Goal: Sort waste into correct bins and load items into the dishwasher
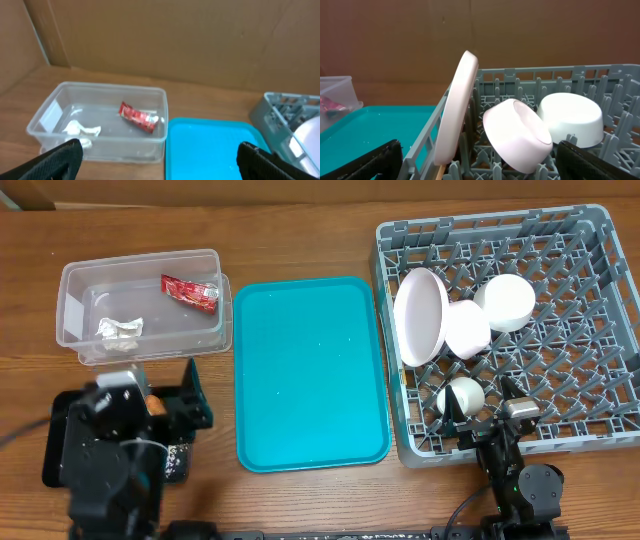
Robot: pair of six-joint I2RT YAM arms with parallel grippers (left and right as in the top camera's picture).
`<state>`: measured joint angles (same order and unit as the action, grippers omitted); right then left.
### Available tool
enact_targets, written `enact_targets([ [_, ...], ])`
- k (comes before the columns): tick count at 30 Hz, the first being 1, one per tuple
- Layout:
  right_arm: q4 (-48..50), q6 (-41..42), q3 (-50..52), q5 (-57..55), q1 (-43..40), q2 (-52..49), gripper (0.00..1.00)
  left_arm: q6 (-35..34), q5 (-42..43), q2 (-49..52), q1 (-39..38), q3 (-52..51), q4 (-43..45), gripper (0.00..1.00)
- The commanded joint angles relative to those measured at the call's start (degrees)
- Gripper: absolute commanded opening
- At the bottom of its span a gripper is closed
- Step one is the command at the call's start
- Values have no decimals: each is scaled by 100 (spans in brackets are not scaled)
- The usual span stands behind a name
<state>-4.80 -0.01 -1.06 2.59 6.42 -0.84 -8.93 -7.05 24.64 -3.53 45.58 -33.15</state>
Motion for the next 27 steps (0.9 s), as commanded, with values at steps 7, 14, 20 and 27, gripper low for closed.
enact_targets([
  [7, 20, -24, 59, 9, -17, 52, 100, 120, 365, -2129, 245, -2592, 1147, 100],
  [14, 20, -24, 59, 9, -17, 52, 100, 79, 457, -2446, 245, -3801, 1790, 100],
  [20, 20, -24, 59, 9, -17, 52, 100, 85, 514, -2446, 245, -4520, 2870, 100],
  [27, 20, -24, 59, 9, -17, 52, 100, 81, 520, -2437, 245, -4531, 2894, 100],
])
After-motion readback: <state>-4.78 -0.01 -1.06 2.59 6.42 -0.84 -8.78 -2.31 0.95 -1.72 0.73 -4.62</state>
